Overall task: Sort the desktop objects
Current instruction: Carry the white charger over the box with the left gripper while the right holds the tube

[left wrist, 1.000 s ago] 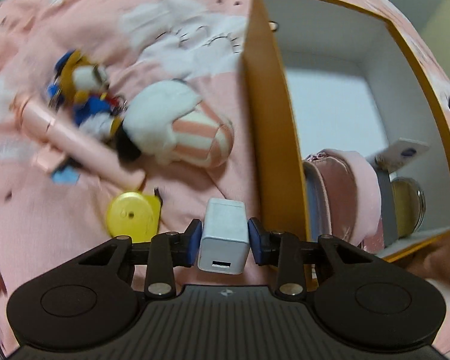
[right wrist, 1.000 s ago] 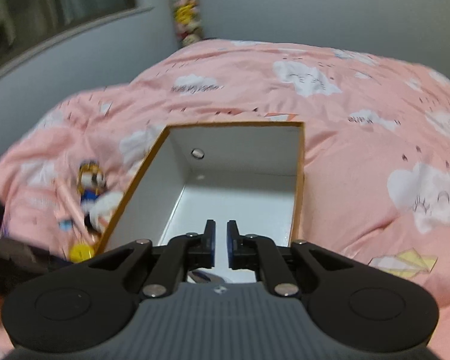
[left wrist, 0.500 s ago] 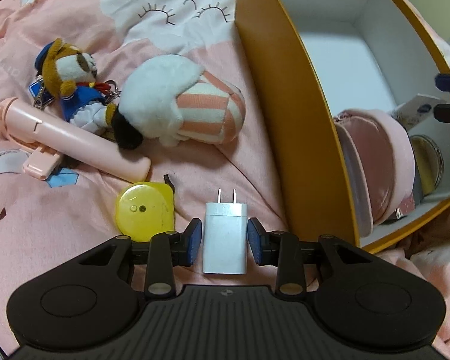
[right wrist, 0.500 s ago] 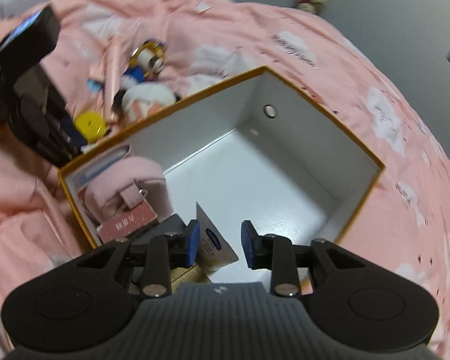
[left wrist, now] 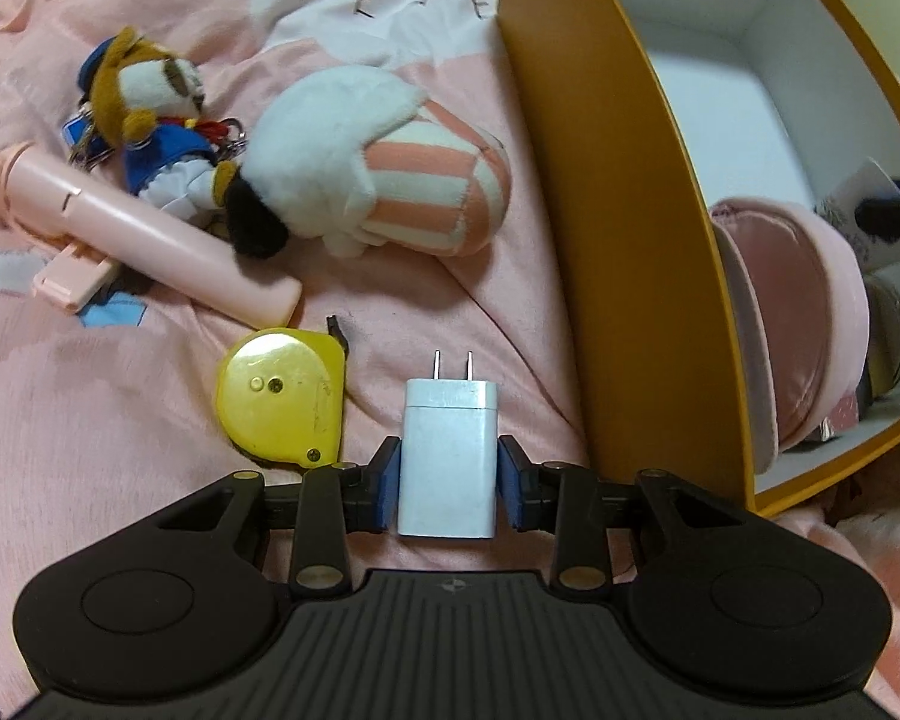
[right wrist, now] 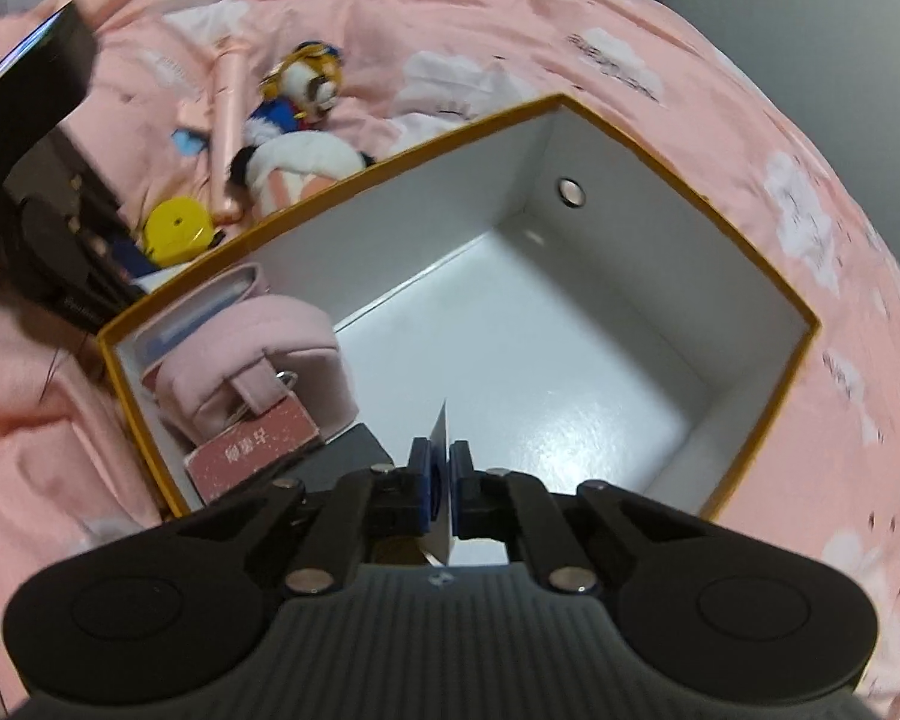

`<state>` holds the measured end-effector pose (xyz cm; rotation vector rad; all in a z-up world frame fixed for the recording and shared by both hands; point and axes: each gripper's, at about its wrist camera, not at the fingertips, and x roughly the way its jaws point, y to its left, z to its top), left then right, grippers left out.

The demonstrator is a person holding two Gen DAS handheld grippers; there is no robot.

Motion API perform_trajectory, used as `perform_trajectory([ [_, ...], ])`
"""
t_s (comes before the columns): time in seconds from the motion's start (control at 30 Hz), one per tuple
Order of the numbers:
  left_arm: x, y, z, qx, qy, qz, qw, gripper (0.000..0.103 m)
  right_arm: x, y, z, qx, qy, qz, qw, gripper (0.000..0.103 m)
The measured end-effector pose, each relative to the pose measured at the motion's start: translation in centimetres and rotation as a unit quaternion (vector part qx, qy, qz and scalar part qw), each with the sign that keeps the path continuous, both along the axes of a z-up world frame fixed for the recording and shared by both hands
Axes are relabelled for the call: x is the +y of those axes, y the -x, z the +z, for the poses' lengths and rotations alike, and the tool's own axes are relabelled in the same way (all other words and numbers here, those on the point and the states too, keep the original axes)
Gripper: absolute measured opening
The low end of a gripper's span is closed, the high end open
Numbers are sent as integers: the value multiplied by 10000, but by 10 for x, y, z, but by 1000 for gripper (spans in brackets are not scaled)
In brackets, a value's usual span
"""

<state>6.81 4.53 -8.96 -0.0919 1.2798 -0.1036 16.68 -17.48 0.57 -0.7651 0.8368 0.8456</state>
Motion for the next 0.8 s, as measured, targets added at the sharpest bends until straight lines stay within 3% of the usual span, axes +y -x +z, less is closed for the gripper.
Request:
perform_trajectory([
  [0.2, 12, 10, 14, -371, 159, 362, 9985, 38, -16, -5, 24, -144, -513, -869, 9948, 5],
  [0.4, 16, 19, 52, -967, 401, 612, 9926, 38, -37, 0, 59, -400, -989, -1620, 9810, 5],
  [0.6, 6, 19, 95, -1585, 451, 495, 9851, 38, -57, 12, 76, -523, -1335, -2240, 9640, 5],
  [0.8, -24, 23, 120, -1937, 496, 122, 9797, 38, -74, 23, 78, -226, -1651, -2689, 9487, 5],
])
